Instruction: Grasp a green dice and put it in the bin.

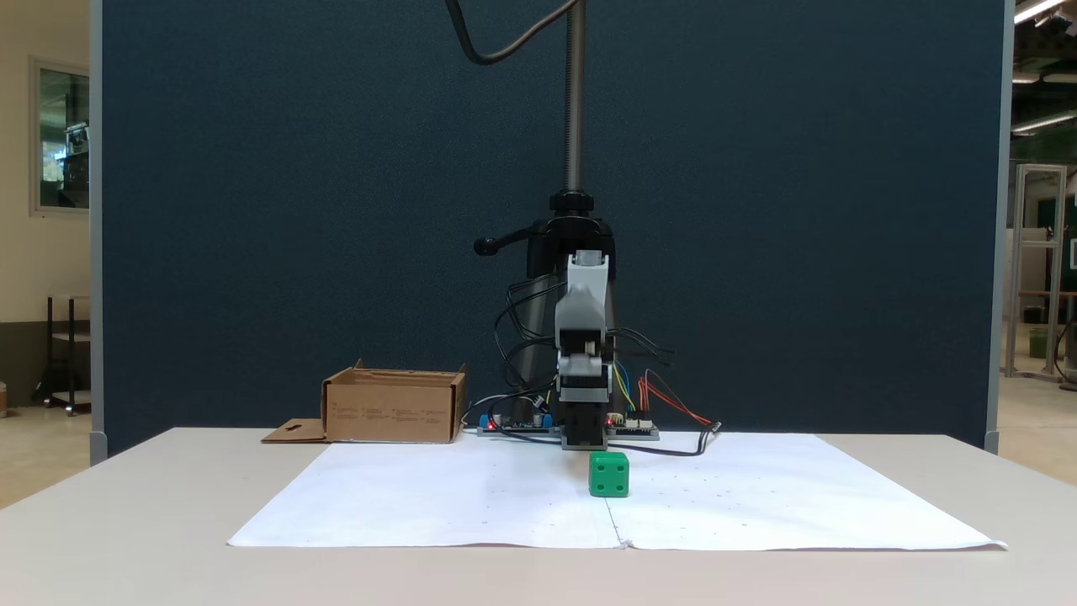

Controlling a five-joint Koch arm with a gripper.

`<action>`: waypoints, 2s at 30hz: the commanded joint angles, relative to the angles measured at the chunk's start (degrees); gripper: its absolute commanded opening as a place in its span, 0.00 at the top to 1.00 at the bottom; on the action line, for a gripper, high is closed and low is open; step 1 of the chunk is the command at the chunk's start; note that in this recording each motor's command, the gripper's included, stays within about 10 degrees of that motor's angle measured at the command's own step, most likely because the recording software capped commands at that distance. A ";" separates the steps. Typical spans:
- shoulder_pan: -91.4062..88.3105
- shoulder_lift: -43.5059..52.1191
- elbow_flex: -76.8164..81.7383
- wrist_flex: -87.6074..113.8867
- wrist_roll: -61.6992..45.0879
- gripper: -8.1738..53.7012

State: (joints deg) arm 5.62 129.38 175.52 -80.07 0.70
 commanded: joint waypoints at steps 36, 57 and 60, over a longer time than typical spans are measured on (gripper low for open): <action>-19.42 6.33 -55.90 125.16 16.88 0.19; -18.46 0.97 -61.70 125.42 17.84 0.18; -18.37 -1.93 -63.63 126.74 17.75 0.18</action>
State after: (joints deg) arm -12.39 127.71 114.17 45.26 15.12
